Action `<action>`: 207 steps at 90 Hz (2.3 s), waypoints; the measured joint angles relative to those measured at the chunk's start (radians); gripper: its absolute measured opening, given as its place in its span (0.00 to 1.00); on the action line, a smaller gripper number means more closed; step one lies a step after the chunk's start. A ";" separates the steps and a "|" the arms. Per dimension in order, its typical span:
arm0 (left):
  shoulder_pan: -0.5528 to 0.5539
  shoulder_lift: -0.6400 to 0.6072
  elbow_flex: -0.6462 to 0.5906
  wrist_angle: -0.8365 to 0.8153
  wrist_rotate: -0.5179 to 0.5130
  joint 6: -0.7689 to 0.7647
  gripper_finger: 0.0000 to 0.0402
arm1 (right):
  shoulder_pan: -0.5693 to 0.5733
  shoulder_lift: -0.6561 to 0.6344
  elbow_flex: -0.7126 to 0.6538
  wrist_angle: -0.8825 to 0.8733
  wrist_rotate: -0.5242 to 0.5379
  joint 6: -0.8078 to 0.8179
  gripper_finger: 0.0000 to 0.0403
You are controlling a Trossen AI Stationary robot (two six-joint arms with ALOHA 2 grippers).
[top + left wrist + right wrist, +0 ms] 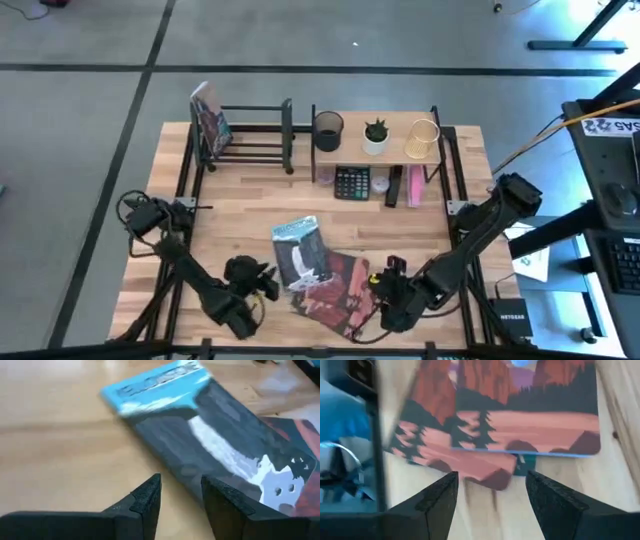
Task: Stock shelves
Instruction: Put the blue book on the book shelf
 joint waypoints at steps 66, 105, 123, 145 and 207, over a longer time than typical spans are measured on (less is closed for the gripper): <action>0.129 -0.035 -0.300 0.814 0.009 -0.057 0.57 | 0.005 0.008 -0.298 0.450 0.016 -0.018 0.54; 0.292 -0.034 -0.303 0.892 0.214 0.133 0.51 | 0.081 0.008 -0.305 0.463 0.170 -0.017 0.54; 0.314 -0.034 -0.303 0.883 0.204 0.156 0.35 | 0.116 0.008 -0.305 0.490 0.205 -0.016 0.54; 0.303 -0.031 -0.297 0.871 0.104 0.173 0.04 | 0.124 0.010 -0.305 0.507 0.228 -0.014 0.54; 0.261 -0.343 -0.162 0.864 -0.349 1.129 0.00 | 0.121 0.013 -0.305 0.511 0.224 0.018 0.54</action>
